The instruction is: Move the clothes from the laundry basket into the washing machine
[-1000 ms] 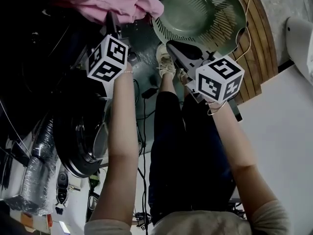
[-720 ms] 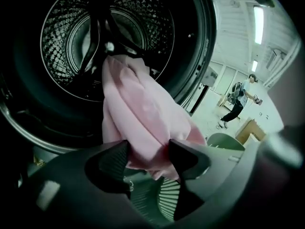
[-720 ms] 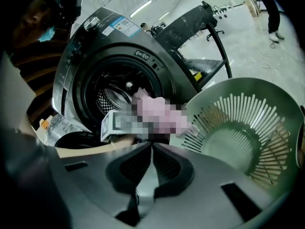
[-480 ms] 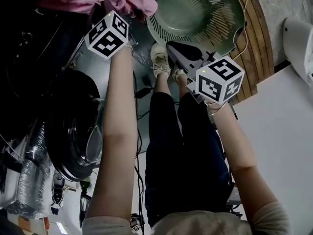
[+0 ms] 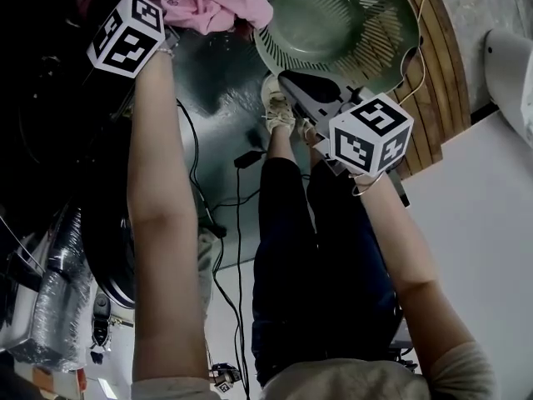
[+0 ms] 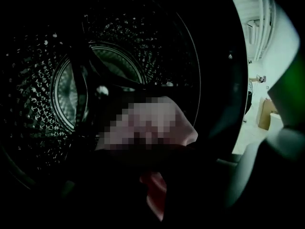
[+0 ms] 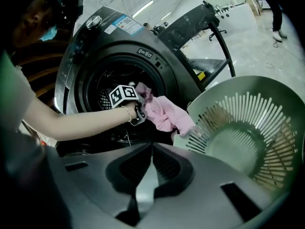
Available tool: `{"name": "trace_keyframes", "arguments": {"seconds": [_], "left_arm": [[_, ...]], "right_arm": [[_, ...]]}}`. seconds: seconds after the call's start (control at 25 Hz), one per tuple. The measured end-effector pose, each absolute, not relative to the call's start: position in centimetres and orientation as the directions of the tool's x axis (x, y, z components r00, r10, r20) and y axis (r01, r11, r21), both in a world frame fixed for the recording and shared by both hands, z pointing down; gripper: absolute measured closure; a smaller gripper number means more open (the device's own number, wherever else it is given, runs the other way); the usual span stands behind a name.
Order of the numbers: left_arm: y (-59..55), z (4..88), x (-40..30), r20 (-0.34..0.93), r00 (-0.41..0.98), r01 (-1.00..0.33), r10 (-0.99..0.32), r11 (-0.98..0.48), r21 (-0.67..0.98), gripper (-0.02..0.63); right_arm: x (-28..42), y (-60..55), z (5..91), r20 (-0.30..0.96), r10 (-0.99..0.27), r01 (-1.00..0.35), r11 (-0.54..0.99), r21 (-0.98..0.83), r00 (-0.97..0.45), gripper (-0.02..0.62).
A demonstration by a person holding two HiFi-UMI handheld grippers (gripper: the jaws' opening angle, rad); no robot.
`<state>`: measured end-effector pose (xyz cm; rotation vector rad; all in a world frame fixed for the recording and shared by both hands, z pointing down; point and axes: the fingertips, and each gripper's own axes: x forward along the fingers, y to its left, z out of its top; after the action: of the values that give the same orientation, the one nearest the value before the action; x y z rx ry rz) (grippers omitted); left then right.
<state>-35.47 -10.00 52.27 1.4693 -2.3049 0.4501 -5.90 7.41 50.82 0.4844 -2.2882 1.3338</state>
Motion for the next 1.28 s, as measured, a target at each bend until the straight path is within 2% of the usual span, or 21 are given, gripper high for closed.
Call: {"name": "trace_keyframes", "arguments": {"seconds": [0.12, 0.24, 0.36, 0.44, 0.56, 0.64, 0.8, 1.0, 1.04, 1.12, 1.2, 1.28], "left_arm": [[-9.5, 52.8, -35.1, 0.484, -0.400, -0.898, -0.779, 0.439, -0.036, 0.551], [-8.5, 51.6, -34.1, 0.491, -0.368, -0.895, -0.790, 0.444, 0.043, 0.458], [-5.9, 50.6, -31.8, 0.501, -0.315, -0.895, -0.806, 0.428, 0.126, 0.392], [-3.8, 52.1, -28.9, 0.557, -0.232, -0.899, -0.798, 0.394, 0.190, 0.342], [-0.8, 56.2, -24.9, 0.662, -0.137, -0.885, -0.737, 0.392, 0.253, 0.327], [0.8, 58.8, -23.4, 0.717, -0.123, -0.863, -0.686, 0.431, 0.264, 0.318], [2.0, 62.1, -22.7, 0.756, -0.128, -0.796, -0.642, 0.521, 0.307, 0.318], [-0.3, 64.3, -23.3, 0.756, -0.101, -0.798, -0.647, 0.506, 0.327, 0.320], [-0.9, 64.3, -23.7, 0.750, -0.112, -0.801, -0.652, 0.506, 0.320, 0.348], [-1.7, 63.8, -24.8, 0.741, -0.149, -0.804, -0.655, 0.516, 0.295, 0.508], [-2.2, 63.0, -25.7, 0.749, -0.155, -0.811, -0.644, 0.516, 0.275, 0.544], [-2.5, 61.7, -25.9, 0.751, -0.148, -0.823, -0.643, 0.502, 0.268, 0.550]], "right_arm": [[-6.0, 7.7, 50.7, 0.538, -0.078, -0.506, 0.470, -0.723, -0.840, 0.577], [-6.0, 7.8, 50.4, 0.533, -0.087, -0.507, 0.466, -0.725, -0.842, 0.577], [-5.8, 8.2, 50.1, 0.532, -0.093, -0.511, 0.460, -0.727, -0.841, 0.577], [-5.8, 8.5, 50.1, 0.534, -0.092, -0.512, 0.457, -0.727, -0.840, 0.577], [-5.6, 8.6, 50.3, 0.537, -0.093, -0.516, 0.452, -0.728, -0.839, 0.577], [-5.4, 8.4, 50.6, 0.539, -0.098, -0.521, 0.448, -0.727, -0.837, 0.577], [-5.1, 8.0, 51.0, 0.543, -0.102, -0.527, 0.443, -0.725, -0.833, 0.577], [-4.6, 7.7, 51.4, 0.546, -0.109, -0.531, 0.448, -0.719, -0.831, 0.577], [-4.5, 7.7, 51.6, 0.547, -0.113, -0.534, 0.447, -0.718, -0.830, 0.577], [-4.4, 7.7, 51.8, 0.547, -0.112, -0.535, 0.441, -0.721, -0.830, 0.577], [-4.7, 7.9, 51.9, 0.544, -0.098, -0.526, 0.442, -0.727, -0.834, 0.577], [-5.0, 7.9, 51.7, 0.540, -0.085, -0.516, 0.450, -0.729, -0.837, 0.577]]}}
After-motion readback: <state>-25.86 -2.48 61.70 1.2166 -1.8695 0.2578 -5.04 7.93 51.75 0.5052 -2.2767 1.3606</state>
